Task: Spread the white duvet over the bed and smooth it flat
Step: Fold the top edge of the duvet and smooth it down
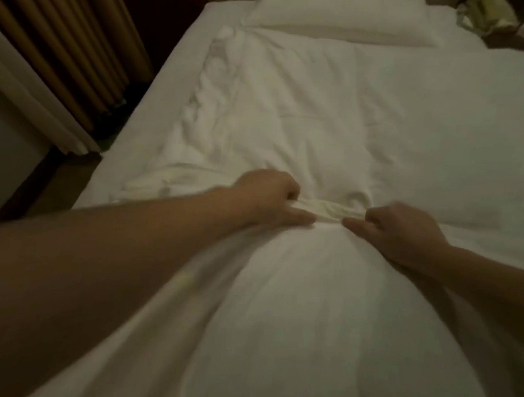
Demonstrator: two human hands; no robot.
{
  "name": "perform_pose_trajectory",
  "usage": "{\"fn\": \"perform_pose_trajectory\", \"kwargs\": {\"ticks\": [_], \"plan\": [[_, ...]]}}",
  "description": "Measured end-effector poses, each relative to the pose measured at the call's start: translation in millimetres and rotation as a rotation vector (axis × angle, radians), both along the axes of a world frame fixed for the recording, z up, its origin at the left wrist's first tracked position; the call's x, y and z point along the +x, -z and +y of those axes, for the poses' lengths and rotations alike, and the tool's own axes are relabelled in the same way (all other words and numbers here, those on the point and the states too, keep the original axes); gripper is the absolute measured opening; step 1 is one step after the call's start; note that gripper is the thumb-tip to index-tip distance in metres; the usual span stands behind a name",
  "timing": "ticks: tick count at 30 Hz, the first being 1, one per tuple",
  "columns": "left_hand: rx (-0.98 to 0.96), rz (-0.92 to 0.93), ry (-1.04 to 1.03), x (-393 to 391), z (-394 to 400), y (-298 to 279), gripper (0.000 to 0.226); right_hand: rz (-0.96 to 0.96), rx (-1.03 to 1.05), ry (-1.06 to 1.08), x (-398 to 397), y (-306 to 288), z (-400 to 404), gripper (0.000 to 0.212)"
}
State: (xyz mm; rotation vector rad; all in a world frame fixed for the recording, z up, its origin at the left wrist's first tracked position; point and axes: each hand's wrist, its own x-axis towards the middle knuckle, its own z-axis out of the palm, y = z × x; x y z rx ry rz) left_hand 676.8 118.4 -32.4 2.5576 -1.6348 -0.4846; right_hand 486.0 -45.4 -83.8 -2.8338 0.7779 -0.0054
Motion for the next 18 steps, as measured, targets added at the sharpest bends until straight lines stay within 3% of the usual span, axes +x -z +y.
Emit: {"fn": "perform_pose_trajectory", "kwargs": {"ticks": [4, 6, 8, 10, 12, 13, 14, 16, 18], "plan": [[0.069, 0.112, -0.113, 47, 74, -22, 0.060, -0.144, -0.026, 0.048, -6, -19, 29, 0.062], [-0.044, 0.218, -0.131, 61, 97, -27, 0.059, -0.195, 0.033, -0.044, 19, -28, 70, 0.063], [-0.359, 0.060, 0.025, 64, 98, -31, 0.060, -0.275, 0.107, -0.141, 57, -37, 117, 0.057], [-0.502, -0.197, 0.110, 80, 98, -38, 0.064, -0.443, -0.026, -0.178, 86, -38, 130, 0.051], [-0.271, -0.356, 0.024, 109, 112, -39, 0.071, -0.387, -0.085, -0.137, 93, -34, 109, 0.047], [-0.149, -0.334, -0.078, 126, 126, -34, 0.072, -0.298, -0.072, -0.090, 91, -30, 95, 0.049], [-0.093, -0.221, -0.211, 143, 139, -31, 0.071, -0.214, -0.035, -0.026, 88, -26, 84, 0.053], [-0.161, 0.185, -0.451, 157, 156, -29, 0.065, -0.154, 0.041, 0.058, 89, -16, 77, 0.058], [-0.129, 0.499, -0.472, 147, 161, -28, 0.053, -0.172, 0.162, 0.033, 99, -16, 96, 0.061]]}}
